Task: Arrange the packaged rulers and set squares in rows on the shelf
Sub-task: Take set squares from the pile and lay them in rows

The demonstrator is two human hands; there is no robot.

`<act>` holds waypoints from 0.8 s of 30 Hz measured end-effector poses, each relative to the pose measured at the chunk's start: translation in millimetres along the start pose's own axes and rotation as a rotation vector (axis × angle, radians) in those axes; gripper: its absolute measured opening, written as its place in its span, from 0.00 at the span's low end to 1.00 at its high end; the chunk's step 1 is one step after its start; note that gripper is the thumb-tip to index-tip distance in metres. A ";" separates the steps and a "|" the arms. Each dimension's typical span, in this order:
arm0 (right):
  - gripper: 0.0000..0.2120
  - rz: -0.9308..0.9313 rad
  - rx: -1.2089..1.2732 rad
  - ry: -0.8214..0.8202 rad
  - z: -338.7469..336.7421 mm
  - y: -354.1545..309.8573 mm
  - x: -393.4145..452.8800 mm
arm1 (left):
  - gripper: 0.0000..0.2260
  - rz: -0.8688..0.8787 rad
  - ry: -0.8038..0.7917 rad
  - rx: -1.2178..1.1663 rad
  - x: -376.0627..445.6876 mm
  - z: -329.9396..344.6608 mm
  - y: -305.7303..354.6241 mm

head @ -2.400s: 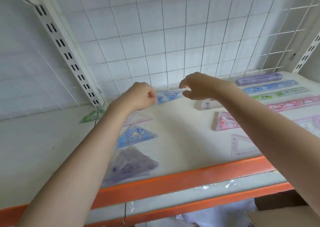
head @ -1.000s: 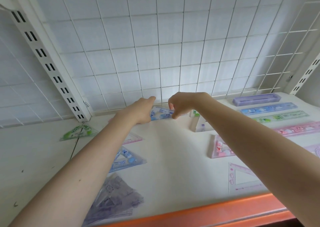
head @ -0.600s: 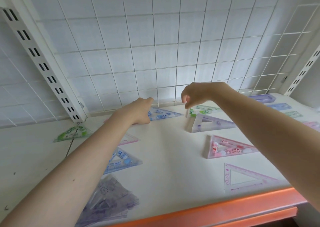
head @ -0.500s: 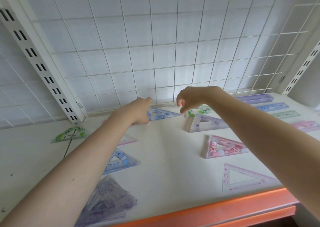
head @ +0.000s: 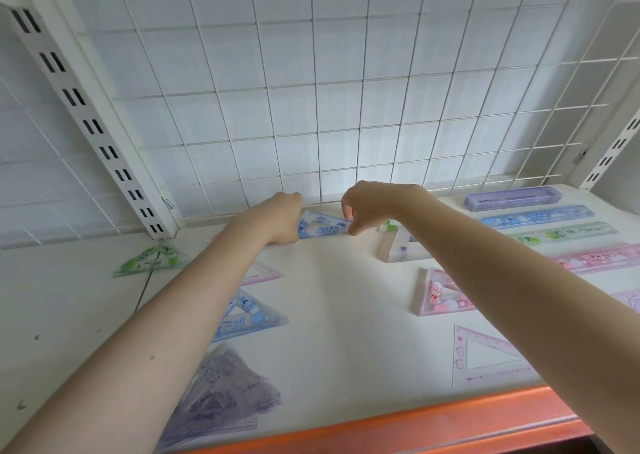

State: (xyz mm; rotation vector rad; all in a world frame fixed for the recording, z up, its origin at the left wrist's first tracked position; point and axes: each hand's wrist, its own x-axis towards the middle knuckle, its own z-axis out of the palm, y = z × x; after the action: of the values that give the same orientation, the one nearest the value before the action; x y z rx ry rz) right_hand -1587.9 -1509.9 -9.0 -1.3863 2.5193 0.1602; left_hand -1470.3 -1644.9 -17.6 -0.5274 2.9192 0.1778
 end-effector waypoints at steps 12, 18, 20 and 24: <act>0.20 -0.065 -0.027 0.031 0.1 -6.9 5.0 | 0.16 -0.007 -0.011 -0.030 0.3 0.8 -8.5; 0.15 -0.208 -0.115 0.052 -2.1 -28.6 12.6 | 0.14 0.019 0.062 0.088 -5.4 -0.1 -14.8; 0.15 -0.216 -0.145 0.040 -1.3 -33.0 16.1 | 0.13 0.018 0.096 0.103 -7.5 0.1 -17.6; 0.15 -0.231 -0.183 0.027 -0.2 -38.8 21.2 | 0.10 0.022 0.126 0.091 -10.4 0.4 -22.8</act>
State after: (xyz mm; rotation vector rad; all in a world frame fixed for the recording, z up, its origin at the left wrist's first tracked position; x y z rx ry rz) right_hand -1566.1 -1548.1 -13.5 -1.7481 2.3913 0.3351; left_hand -1452.6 -1662.6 -18.1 -0.5106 3.0383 0.0144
